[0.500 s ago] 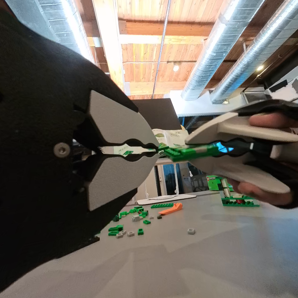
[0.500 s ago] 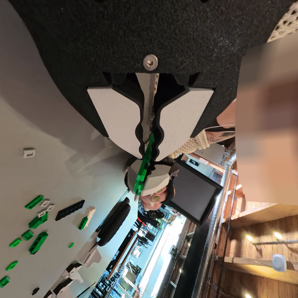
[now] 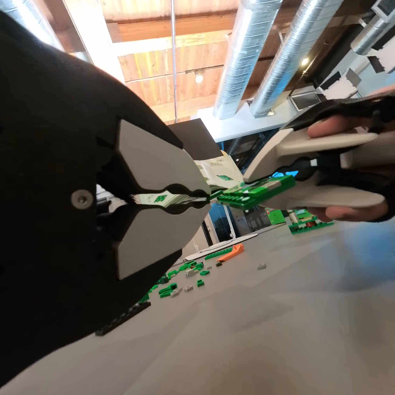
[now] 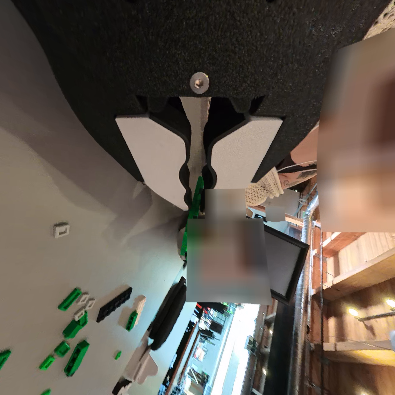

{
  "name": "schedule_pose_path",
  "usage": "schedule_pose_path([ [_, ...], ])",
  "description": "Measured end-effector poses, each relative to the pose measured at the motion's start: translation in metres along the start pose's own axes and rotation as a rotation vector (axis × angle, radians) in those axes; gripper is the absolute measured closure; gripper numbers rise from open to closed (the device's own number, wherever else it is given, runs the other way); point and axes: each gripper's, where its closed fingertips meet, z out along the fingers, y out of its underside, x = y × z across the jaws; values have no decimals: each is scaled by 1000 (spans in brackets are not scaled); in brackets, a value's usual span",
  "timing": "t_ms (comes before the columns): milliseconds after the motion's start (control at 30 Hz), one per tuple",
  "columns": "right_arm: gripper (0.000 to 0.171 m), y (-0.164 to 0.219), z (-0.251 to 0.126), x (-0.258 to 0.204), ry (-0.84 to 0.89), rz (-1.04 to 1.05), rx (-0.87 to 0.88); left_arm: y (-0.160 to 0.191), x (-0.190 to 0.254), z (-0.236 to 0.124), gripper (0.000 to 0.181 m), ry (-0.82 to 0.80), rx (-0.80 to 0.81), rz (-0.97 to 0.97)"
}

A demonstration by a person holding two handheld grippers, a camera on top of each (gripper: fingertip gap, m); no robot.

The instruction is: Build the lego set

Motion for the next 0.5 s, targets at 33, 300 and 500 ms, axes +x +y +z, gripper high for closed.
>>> schedule_pose_path([
  [33, 164, 2, 0, 2, 13, -1, -18, -1, 2, -1, 179, 10, 8, 7],
  [300, 164, 6, -3, 7, 116, -187, -87, -6, 0, -3, 179, -25, 12, 65],
  [500, 165, 1, -7, 23, 234, -424, -100, -5, -5, -3, 179, -112, -9, 88],
])
